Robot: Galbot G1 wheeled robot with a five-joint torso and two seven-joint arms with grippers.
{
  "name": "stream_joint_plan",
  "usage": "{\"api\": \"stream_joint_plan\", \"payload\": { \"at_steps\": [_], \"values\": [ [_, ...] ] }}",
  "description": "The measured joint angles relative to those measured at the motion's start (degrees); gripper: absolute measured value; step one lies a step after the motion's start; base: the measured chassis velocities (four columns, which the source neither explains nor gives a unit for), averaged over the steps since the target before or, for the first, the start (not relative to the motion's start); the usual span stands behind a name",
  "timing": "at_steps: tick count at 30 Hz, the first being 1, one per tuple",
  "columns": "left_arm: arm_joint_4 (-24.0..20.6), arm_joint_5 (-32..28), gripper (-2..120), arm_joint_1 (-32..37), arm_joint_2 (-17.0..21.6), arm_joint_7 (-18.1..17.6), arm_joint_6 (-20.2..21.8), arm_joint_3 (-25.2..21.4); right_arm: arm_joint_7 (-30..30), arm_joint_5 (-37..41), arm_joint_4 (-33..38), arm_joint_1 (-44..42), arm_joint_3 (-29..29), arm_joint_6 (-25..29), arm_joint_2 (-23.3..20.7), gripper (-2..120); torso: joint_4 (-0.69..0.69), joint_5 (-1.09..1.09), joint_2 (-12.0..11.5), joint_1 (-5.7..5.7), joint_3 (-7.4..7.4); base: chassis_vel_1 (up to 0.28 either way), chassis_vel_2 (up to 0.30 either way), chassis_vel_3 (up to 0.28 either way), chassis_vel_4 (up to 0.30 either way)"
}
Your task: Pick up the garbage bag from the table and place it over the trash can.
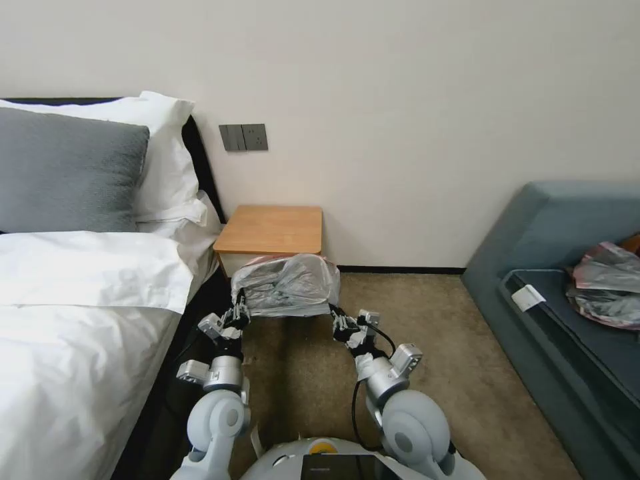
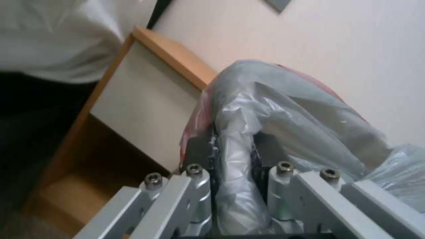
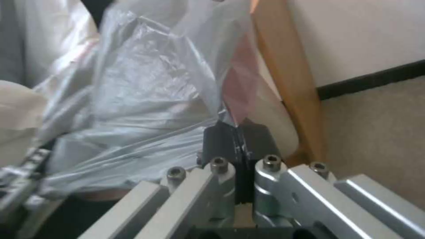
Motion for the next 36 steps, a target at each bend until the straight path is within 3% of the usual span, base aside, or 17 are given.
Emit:
{"api": "stream_joint_plan", "payload": {
  "at_steps": [7,13,20,22,26,30,32,33,36],
  "values": [
    [-2.55,-3.41,11,1.23,0.41,-1.60,3.65,1.32,-0.26,-1.80,-2.79,1.17,0.39,0.99,-0.24,0,0.00,0.00,0.00,0.00,0.00,0.000,0.000,0.000,0.000],
    [-2.64,-4.04,11,1.29,0.38,-2.38,4.33,1.46,-1.33,-5.22,-3.49,1.01,0.40,1.31,-0.45,0,0.00,0.00,0.00,0.00,0.00,0.000,0.000,0.000,0.000],
    [-1.65,-4.24,11,-0.44,1.11,-2.92,4.78,-1.26,-3.27,-15.83,-0.85,-2.73,0.95,2.41,-3.06,25,-0.01,-0.01,0.00,0.00,0.00,0.000,0.000,0.000,0.000],
    [-1.05,-4.66,11,-1.10,1.89,-2.94,4.91,-2.76,-4.00,-19.11,2.22,-5.78,2.00,2.49,-4.68,37,-0.01,-0.01,0.00,0.00,0.00,0.000,0.000,0.000,0.000],
    [-1.01,-5.46,11,-1.09,2.11,-2.89,5.02,-4.27,-4.14,-19.08,4.51,-6.85,2.75,2.82,-5.29,50,0.00,-0.01,0.00,0.00,0.00,0.000,0.000,0.000,0.000],
    [-1.10,-6.06,11,-0.96,2.39,-2.59,5.24,-4.83,-4.23,-14.93,5.22,-5.85,3.80,5.39,-4.40,64,0.00,-0.01,0.00,0.00,0.00,0.000,0.000,0.000,0.000],
    [-1.47,-6.52,11,-0.67,2.68,-2.01,5.56,-4.87,-4.36,-4.93,4.90,-3.31,5.32,7.46,-3.24,73,0.00,0.00,0.00,0.00,0.00,0.000,0.000,0.000,0.000],
    [-1.47,-6.52,11,-0.67,2.68,-2.01,5.56,-4.87,-4.36,-4.93,4.90,-3.31,5.32,7.46,-3.24,73,0.00,0.00,0.00,0.00,0.00,0.000,0.000,0.000,0.000],
    [-1.58,-7.40,11,-0.26,3.03,-1.01,5.71,-5.17,-4.69,10.47,4.36,-0.19,7.45,8.48,-1.93,87,0.01,-0.01,0.00,0.00,0.00,0.000,0.000,0.000,0.000]
  ]
}}
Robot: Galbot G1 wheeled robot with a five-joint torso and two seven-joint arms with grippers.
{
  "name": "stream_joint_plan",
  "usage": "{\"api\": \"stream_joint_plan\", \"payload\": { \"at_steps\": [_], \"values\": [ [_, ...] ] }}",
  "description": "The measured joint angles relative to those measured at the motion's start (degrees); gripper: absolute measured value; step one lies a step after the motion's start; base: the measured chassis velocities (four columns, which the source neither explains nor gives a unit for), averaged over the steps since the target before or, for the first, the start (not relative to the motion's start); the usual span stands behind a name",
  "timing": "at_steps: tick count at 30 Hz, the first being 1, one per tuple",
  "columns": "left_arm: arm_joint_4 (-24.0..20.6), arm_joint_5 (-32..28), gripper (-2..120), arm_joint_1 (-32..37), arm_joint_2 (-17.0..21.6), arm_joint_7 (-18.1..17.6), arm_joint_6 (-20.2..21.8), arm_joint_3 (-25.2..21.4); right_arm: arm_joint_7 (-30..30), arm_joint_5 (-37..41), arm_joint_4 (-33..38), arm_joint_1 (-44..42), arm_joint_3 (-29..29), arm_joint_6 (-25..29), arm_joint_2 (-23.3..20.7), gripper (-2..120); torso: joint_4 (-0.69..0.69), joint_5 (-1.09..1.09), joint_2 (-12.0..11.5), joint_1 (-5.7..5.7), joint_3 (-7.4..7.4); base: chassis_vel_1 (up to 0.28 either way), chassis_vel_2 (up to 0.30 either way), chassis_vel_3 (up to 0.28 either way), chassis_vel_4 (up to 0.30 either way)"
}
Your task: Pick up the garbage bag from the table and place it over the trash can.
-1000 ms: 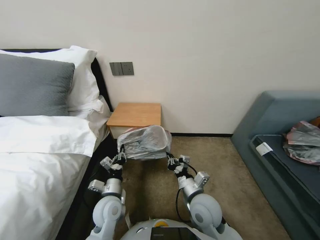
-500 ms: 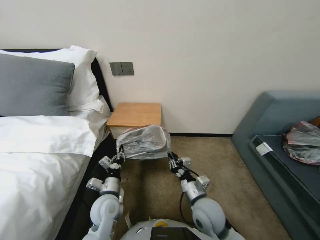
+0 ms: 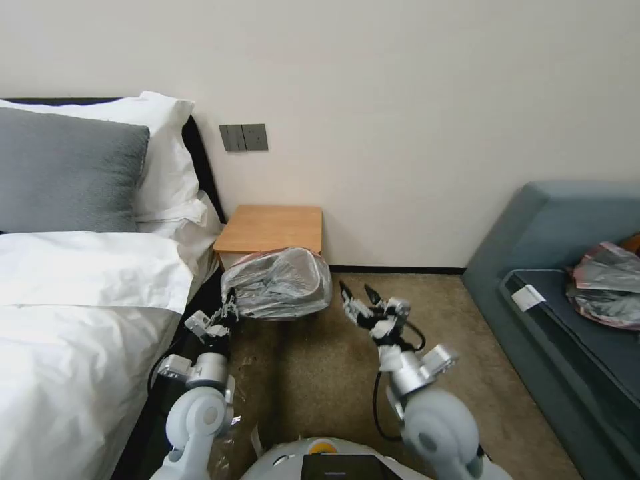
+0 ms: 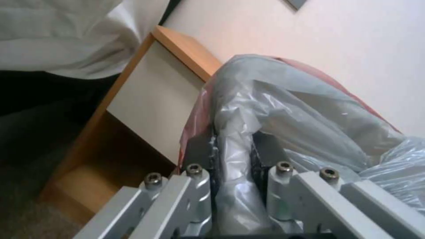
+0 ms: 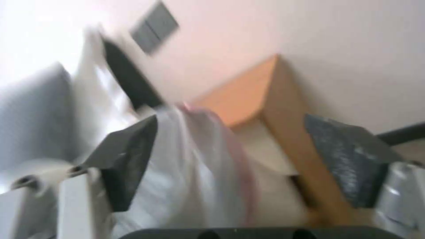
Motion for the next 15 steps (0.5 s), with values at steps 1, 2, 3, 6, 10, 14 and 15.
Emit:
{"api": "stream_joint_plan", "payload": {
  "at_steps": [1,2,3,6,10,14,15],
  "values": [
    [0.00,0.00,11,0.00,0.00,0.00,0.00,0.00,0.00,0.00,0.00,0.00,0.00,0.00,0.00,87,0.00,0.00,0.00,0.00,0.00,0.000,0.000,0.000,0.000],
    [-0.02,-0.36,11,0.12,0.06,0.30,0.01,-0.13,-0.99,3.83,-0.61,0.83,0.69,0.42,0.52,90,-0.01,0.00,0.00,0.00,0.00,0.000,0.000,0.000,0.000],
    [-0.07,-1.00,11,0.29,0.10,0.82,0.05,-0.32,-2.52,7.73,-1.79,1.90,1.50,1.19,1.25,96,0.00,0.00,0.00,0.00,0.00,0.000,0.000,0.000,0.000],
    [-0.09,-1.88,11,0.48,0.09,1.39,0.24,-0.49,-3.91,11.49,-3.33,3.38,2.08,1.41,2.24,99,-0.01,0.00,0.00,0.00,0.00,0.000,0.000,0.000,0.000],
    [-0.35,-3.13,11,0.65,-0.17,1.96,0.80,-0.85,-5.14,14.94,-6.88,6.77,1.72,0.33,3.93,100,-0.01,0.00,0.00,0.00,0.01,0.000,0.000,0.000,0.000],
    [-0.92,-3.79,11,0.75,-0.36,2.15,1.25,-1.14,-5.99,15.02,-9.52,8.38,1.02,-0.54,5.34,100,0.00,0.00,0.00,0.00,0.00,0.000,0.000,0.000,0.000],
    [-0.92,-3.79,11,0.75,-0.36,2.15,1.25,-1.14,-5.99,15.02,-9.52,8.38,1.02,-0.54,5.34,100,0.00,0.00,0.00,0.00,0.00,0.000,0.000,0.000,0.000]
  ]
}}
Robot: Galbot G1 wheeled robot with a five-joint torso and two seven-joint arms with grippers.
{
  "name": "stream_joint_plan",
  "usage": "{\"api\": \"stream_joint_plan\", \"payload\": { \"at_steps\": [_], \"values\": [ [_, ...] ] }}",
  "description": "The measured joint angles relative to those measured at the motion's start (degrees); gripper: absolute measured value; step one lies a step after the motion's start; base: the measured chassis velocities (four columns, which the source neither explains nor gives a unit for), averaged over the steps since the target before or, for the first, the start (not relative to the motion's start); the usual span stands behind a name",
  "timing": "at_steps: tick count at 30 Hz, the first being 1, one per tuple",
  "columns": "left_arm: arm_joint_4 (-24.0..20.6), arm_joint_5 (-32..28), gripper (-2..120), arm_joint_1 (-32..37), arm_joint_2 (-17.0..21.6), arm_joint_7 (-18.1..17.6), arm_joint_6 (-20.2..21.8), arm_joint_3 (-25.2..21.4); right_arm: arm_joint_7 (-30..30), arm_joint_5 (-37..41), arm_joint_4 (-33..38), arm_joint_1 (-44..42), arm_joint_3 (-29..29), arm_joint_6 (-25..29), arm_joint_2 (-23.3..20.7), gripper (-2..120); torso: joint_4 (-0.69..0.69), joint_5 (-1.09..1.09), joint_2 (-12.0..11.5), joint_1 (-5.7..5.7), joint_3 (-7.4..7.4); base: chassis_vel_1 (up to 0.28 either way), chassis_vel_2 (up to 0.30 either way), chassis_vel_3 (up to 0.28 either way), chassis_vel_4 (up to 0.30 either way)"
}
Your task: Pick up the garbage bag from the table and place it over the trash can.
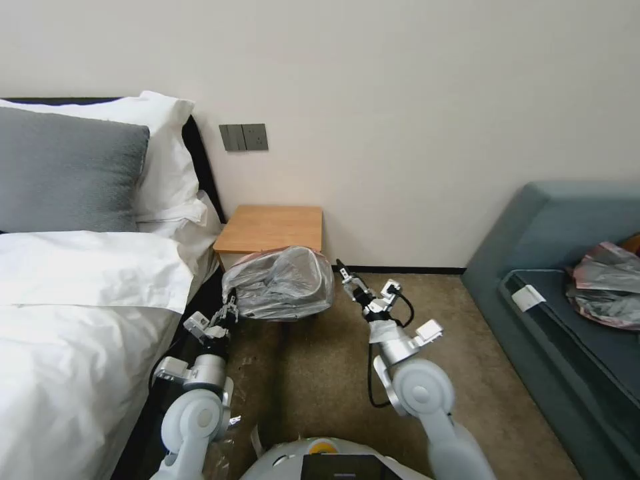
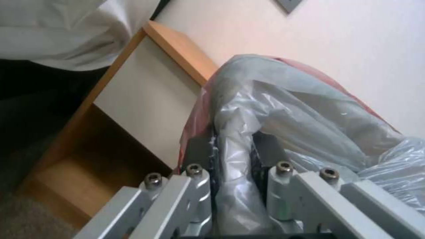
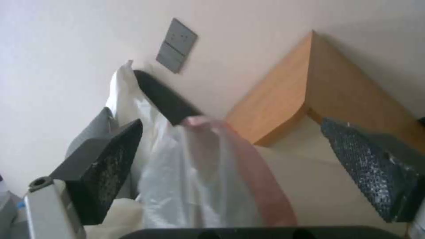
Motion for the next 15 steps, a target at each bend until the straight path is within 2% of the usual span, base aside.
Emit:
{"api": "stream_joint_plan", "payload": {
  "at_steps": [15],
  "values": [
    [-0.51,-0.64,11,0.22,-0.56,0.20,0.28,1.11,-3.86,-1.08,-5.92,1.71,-1.52,-0.39,5.14,100,-0.01,0.00,0.00,0.00,0.00,0.000,0.000,0.000,0.000]
  ]
}}
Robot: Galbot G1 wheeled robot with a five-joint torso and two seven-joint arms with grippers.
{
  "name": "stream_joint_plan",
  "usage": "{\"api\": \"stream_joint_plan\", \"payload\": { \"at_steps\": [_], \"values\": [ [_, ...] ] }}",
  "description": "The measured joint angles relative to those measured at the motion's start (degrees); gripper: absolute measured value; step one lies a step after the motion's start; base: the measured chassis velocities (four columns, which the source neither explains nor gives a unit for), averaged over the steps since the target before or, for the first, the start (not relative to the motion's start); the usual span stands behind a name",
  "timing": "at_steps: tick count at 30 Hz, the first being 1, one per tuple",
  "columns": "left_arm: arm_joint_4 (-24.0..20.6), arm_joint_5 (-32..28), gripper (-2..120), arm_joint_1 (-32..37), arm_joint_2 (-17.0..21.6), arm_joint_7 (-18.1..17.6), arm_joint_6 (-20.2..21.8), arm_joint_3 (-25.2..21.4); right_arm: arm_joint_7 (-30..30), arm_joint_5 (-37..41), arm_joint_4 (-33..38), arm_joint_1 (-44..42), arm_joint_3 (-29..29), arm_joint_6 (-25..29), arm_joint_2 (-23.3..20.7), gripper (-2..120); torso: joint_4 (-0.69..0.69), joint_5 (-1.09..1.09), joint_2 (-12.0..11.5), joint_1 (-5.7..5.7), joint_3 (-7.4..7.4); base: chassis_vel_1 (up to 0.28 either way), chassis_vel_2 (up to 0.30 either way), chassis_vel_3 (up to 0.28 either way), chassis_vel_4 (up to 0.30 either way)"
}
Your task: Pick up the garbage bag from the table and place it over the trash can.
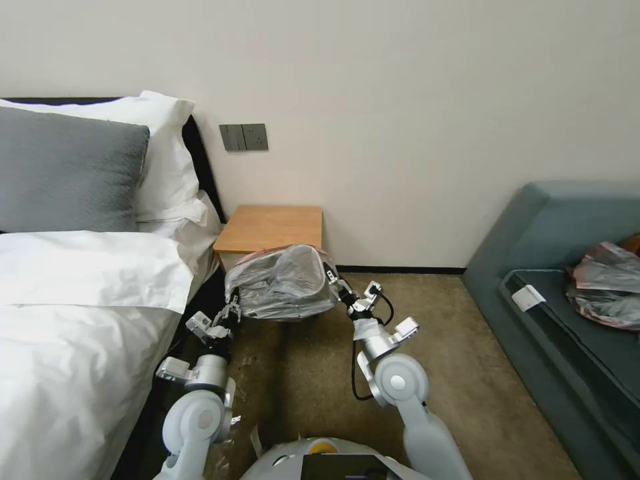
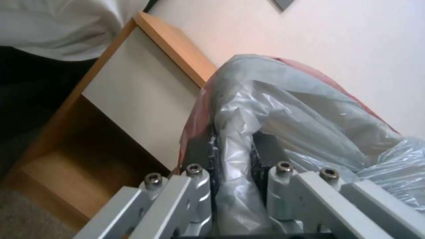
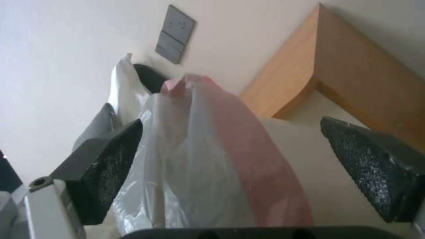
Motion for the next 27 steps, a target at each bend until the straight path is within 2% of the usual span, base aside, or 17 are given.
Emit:
{"api": "stream_joint_plan", "payload": {
  "at_steps": [4,7,11,12,15,21,24,25,27],
  "values": [
    [-0.01,0.00,11,0.00,-0.15,0.00,0.00,0.19,-1.16,-0.29,-0.85,-0.27,-0.09,0.51,1.13,100,0.00,0.00,0.00,0.00,0.00,0.000,0.000,0.000,0.000],
    [-0.02,0.00,11,0.02,-0.16,0.00,0.00,0.16,-2.05,-0.86,-1.17,-0.66,-0.15,1.07,1.59,94,0.00,0.00,0.00,0.00,0.00,0.000,0.000,0.000,0.000],
    [-0.04,0.00,11,0.02,-0.15,-0.01,0.00,0.00,-2.91,-1.42,-1.01,-1.04,-0.18,1.47,1.55,78,0.00,0.00,0.00,0.00,0.00,0.000,0.000,0.000,0.000],
    [-0.04,0.00,11,0.02,-0.15,-0.01,0.00,0.00,-2.91,-1.42,-1.01,-1.04,-0.18,1.47,1.55,78,0.00,0.00,0.00,0.00,0.00,0.000,0.000,0.000,0.000],
    [0.06,0.02,11,0.03,-0.25,-0.03,-0.04,0.00,-3.12,-1.60,-0.57,-1.15,-0.07,1.67,1.49,63,0.00,0.00,0.00,0.00,0.00,0.000,0.000,0.000,0.000],
    [0.38,0.07,11,0.13,-0.32,-0.05,-0.21,0.02,-3.60,-1.91,-0.07,-1.52,0.10,1.93,1.74,54,0.00,0.00,0.00,0.00,0.00,0.000,0.000,0.000,0.000],
    [0.08,0.07,11,0.13,-0.34,-0.08,-0.29,0.13,-4.12,-2.25,-0.12,-1.60,0.05,2.30,2.04,41,0.00,0.00,0.00,0.00,0.00,0.000,0.000,0.000,0.000],
    [0.08,0.07,11,0.13,-0.34,-0.08,-0.29,0.13,-4.12,-2.25,-0.12,-1.60,0.05,2.30,2.04,41,0.00,0.00,0.00,0.00,0.00,0.000,0.000,0.000,0.000],
    [-0.12,0.08,11,0.13,-0.34,-0.10,-0.33,0.20,-4.17,-2.35,-0.11,-1.61,-0.10,2.32,2.14,32,0.00,0.00,0.00,0.00,0.00,0.000,0.000,0.000,0.000]
  ]
}}
